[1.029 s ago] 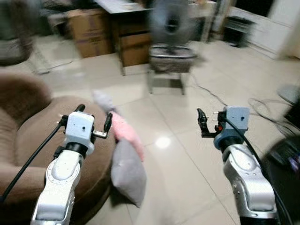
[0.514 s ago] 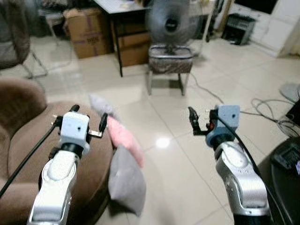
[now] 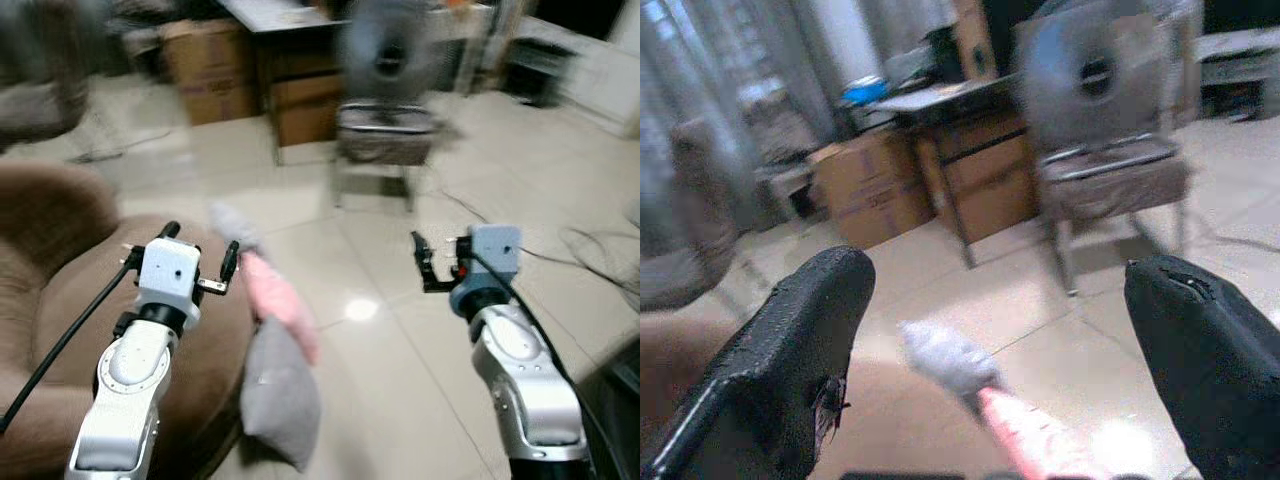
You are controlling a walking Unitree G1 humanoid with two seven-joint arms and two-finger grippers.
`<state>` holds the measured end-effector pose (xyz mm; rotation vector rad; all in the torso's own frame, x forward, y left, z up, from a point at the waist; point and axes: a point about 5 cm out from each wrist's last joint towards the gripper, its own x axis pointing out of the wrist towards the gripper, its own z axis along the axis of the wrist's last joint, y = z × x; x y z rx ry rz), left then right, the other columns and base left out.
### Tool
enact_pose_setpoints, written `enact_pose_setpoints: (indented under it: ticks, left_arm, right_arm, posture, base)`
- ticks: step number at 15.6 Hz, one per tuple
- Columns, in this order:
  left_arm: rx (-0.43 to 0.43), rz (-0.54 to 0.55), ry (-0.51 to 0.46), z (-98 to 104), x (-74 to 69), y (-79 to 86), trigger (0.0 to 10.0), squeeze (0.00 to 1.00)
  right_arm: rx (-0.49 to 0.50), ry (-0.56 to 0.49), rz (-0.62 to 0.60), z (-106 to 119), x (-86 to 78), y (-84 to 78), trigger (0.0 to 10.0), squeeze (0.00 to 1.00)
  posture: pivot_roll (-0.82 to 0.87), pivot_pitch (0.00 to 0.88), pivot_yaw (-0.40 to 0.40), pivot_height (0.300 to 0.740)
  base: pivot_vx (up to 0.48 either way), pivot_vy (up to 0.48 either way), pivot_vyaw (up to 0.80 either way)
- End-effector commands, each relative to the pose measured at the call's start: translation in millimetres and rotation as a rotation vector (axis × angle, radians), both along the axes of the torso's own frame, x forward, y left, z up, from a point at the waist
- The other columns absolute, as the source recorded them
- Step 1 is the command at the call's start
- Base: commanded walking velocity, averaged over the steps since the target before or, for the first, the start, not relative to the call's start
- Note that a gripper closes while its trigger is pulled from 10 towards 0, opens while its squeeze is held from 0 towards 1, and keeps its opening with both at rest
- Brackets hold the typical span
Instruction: Move the pillow to the sofa from floor
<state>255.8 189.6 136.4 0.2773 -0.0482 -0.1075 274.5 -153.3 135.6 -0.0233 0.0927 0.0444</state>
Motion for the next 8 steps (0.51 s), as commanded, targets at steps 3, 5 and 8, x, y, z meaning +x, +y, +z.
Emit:
enact_pose_setpoints:
  ticks: [3,5,8]
  left_arm:
    - [0.013,0.0,0.0,0.5,0.9,1.2,10.0,0.0]
    - [0.009,-0.009,0.002,0.1,1.6,-0.6,10.0,0.0]
    - [-0.02,-0.007,0.013,-1.6,1.8,-1.0,10.0,0.0]
  right_arm:
    - [0.046,0.005,0.0,-0.8,0.4,2.2,10.0,0.0]
    - [0.052,0.005,0.001,-0.7,-0.3,2.6,10.0,0.0]
    - [0.026,-0.015,-0.043,-0.7,-0.9,-2.5,10.0,0.0]
  posture:
    - [-0.08,0.0,0.025,0.74]
    - [-0.08,0.0,0.028,0.74]
    - [-0.08,0.0,0.033,0.736]
  base:
    - [0.289,0.0,0.0]
    - [0.289,0.0,0.0]
    - [0.0,0.0,0.0]
